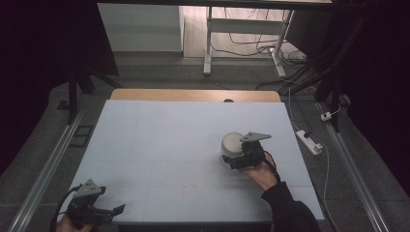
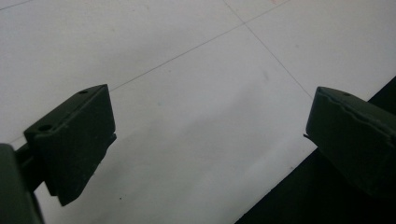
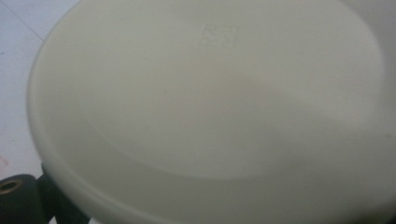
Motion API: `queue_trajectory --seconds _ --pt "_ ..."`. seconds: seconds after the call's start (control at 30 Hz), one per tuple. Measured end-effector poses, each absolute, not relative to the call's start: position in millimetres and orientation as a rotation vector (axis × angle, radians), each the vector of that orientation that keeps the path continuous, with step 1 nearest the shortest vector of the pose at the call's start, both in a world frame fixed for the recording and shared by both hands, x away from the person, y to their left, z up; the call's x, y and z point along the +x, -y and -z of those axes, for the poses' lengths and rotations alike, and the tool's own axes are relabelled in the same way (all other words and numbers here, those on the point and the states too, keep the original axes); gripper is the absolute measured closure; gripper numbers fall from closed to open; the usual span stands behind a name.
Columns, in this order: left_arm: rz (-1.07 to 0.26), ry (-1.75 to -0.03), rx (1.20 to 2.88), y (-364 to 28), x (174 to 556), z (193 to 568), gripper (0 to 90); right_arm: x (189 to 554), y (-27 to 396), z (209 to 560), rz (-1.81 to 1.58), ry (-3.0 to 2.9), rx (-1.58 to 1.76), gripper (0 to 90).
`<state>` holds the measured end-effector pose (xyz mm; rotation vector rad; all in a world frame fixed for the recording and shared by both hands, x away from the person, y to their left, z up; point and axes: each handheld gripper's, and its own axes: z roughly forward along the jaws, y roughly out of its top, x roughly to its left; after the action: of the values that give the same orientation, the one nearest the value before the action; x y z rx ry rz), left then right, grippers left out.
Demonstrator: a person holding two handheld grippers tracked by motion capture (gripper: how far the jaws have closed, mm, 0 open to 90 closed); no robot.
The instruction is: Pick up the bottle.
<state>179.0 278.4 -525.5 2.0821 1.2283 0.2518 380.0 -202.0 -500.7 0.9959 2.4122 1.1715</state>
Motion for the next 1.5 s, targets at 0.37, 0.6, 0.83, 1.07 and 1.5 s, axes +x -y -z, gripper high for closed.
queue_trajectory --seconds 0.37,0.6,0.83,1.07,1.5 --pt "-0.253 -1.227 2.088 -277.9 179.2 525.5 2.4 378.7 202.2 501.3 -1.174 -2.399 0.962 5.5" --pt "-0.252 -1.225 2.091 -277.8 179.3 525.5 2.5 377.2 202.4 501.1 -1.171 -2.389 0.937 6.0" --pt "-0.252 -1.226 2.091 -277.7 179.4 525.5 2.4 375.6 202.4 500.2 -1.164 -2.386 0.911 6.2" --pt "-0.252 -1.226 2.091 -277.7 179.4 525.6 2.4 372.3 202.4 493.5 -1.200 -2.367 0.908 6.3" --pt "-0.252 -1.227 2.091 -277.7 179.4 525.6 2.4 358.5 185.2 480.6 -1.262 -2.395 0.844 6.3"
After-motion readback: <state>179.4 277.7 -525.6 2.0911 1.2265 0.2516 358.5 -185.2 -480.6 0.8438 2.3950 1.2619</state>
